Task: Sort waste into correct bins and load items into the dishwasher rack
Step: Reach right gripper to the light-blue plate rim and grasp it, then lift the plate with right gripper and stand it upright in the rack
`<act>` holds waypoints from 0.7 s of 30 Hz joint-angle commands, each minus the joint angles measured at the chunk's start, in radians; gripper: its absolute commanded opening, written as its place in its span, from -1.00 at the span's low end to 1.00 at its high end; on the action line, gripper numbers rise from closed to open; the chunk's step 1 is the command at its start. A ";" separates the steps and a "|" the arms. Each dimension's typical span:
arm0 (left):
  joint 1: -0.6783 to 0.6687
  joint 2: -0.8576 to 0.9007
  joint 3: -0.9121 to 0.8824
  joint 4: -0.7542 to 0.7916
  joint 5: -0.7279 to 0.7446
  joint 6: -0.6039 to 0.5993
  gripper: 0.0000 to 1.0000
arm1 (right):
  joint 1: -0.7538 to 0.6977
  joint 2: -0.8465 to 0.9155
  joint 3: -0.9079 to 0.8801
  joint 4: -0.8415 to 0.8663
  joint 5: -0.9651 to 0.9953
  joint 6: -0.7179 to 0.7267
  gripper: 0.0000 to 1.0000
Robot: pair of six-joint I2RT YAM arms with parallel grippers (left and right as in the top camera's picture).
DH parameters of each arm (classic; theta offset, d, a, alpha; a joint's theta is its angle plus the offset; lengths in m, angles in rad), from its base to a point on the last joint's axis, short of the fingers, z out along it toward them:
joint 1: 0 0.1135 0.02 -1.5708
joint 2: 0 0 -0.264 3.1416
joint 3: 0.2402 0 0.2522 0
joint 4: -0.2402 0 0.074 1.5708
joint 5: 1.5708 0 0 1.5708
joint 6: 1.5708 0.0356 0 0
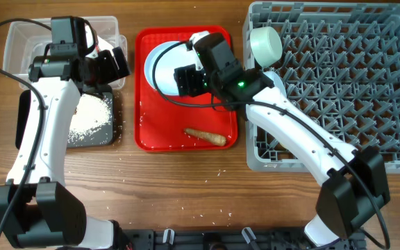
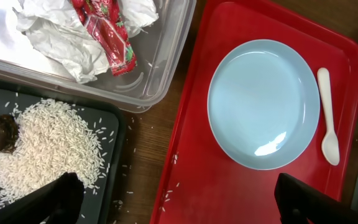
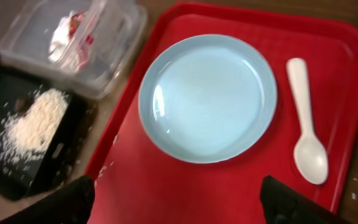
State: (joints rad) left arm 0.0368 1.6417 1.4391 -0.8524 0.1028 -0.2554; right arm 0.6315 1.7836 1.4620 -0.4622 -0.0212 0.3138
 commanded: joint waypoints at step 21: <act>0.006 -0.009 -0.006 -0.027 0.011 -0.018 1.00 | -0.070 0.412 0.015 0.183 0.046 0.421 -0.10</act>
State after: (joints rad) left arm 0.0368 1.6417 1.4391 -0.8795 0.1024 -0.2687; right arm 0.5694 2.1513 1.4631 -0.2844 0.0269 0.6823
